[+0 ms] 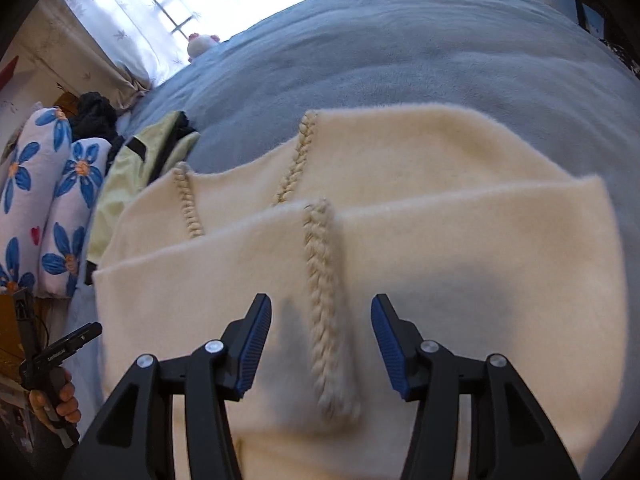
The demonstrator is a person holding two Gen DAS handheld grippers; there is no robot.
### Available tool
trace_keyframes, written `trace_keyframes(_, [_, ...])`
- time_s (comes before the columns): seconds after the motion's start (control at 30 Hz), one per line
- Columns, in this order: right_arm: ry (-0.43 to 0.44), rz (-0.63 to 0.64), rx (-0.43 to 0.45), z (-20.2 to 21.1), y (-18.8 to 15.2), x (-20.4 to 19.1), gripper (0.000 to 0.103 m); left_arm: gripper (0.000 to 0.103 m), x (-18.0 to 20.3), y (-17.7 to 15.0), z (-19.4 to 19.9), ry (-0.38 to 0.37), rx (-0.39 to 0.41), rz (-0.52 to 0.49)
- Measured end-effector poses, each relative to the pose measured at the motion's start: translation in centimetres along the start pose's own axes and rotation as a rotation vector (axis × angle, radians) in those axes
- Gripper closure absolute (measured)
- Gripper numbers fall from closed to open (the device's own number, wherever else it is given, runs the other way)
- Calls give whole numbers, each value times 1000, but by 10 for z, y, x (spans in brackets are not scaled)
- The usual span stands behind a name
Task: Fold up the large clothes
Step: 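Grasp the cardigan side edge with the left tool and fold it toward the center, then open the left tool and release the folded side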
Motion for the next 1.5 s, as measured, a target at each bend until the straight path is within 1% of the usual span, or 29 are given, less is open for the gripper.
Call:
trace_keyframes(0.07, [10,-1,29,-3,2,-1,51,24,-3,3,-11,-18,-11,17])
trace_keyframes(0.1, [1,10,44,-2,1,-2,53,25,-4,5,-15,-27,-12,26])
trace_keyframes(0.13, [-26,37,57,-1,-1,-5,60,37,-4,6,-16,-40,-3,35])
trace_keyframes(0.17, [-33,66,61,-2,-4,-9,87,50,-1,9,-15,-69,14,37])
trace_keyframes(0.2, [-39,73,65,1,-7,-9,90,70,1,11,-13,-66,28,40])
trace_keyframes(0.23, [-42,68,75,5,-9,-9,90,82,3,12,-11,-35,40,40])
trace_keyframes(0.27, [-36,55,83,12,-12,-7,92,88,6,14,-9,-21,47,34])
trace_keyframes(0.3, [-16,36,101,22,-13,-5,92,90,10,14,-6,-13,55,26])
trace_keyframes(0.37, [11,19,149,42,-17,-3,93,90,17,13,-3,19,71,-11])
trace_keyframes(0.43, [-34,45,177,44,-22,-4,94,90,20,13,-8,51,72,-44])
trace_keyframes(0.5, [-124,83,145,26,-24,-4,93,87,21,15,-16,83,53,-52])
trace_keyframes(0.53, [-138,87,119,18,-26,-3,93,85,22,16,-17,98,53,-55])
trace_keyframes(0.57, [-133,81,117,16,-28,-1,93,83,24,16,-16,119,58,-57])
trace_keyframes(0.67, [-157,50,131,32,-29,-1,85,74,37,17,-4,199,86,-91])
trace_keyframes(0.73, [-181,62,178,50,-33,-7,81,70,46,13,14,266,128,-140])
trace_keyframes(0.77, [-188,79,200,57,-36,-11,74,69,50,9,23,279,148,-152])
trace_keyframes(0.8, [-187,100,219,64,-41,-17,67,69,55,4,33,261,175,-152])
trace_keyframes(0.83, [-173,117,226,68,-46,-24,66,69,61,-2,44,213,202,-148])
trace_keyframes(0.9, [-109,151,215,71,-56,-43,66,69,76,-15,61,82,243,-132])
trace_keyframes(0.93, [-79,163,205,71,-60,-54,66,69,85,-22,64,38,240,-125])
trace_keyframes(1.03, [17,195,162,62,-74,-88,66,69,110,-43,54,-33,171,-86])
trace_keyframes(1.1, [35,216,153,56,-82,-104,66,69,123,-57,42,-76,147,-61])
trace_keyframes(1.17, [45,239,131,46,-89,-115,66,69,134,-72,30,-70,139,-65])
trace_keyframes(1.27, [18,254,106,32,-97,-112,66,69,133,-86,12,8,116,-78])
trace_keyframes(1.3, [2,260,115,30,-98,-107,66,69,128,-88,10,18,117,-75])
trace_keyframes(1.37, [-71,270,145,32,-97,-90,66,69,117,-90,13,25,129,-67])
trace_keyframes(1.4, [-129,265,161,35,-95,-76,66,69,108,-91,14,45,132,-61])
trace_keyframes(1.43, [-158,252,169,37,-94,-62,66,69,101,-92,17,59,134,-57])
trace_keyframes(1.5, [-159,201,155,39,-91,-32,68,69,87,-92,21,73,133,-44])
Point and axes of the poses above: each gripper's, at about its wrist camera, not at the fingertips, and z roughly against the way its jaws point, x to its right, y to its top, the point moved 4 cm from there along -z, roughly the way its jaws point, and after that the axes turned 9 degrees about -y, right-handed, at the moved point
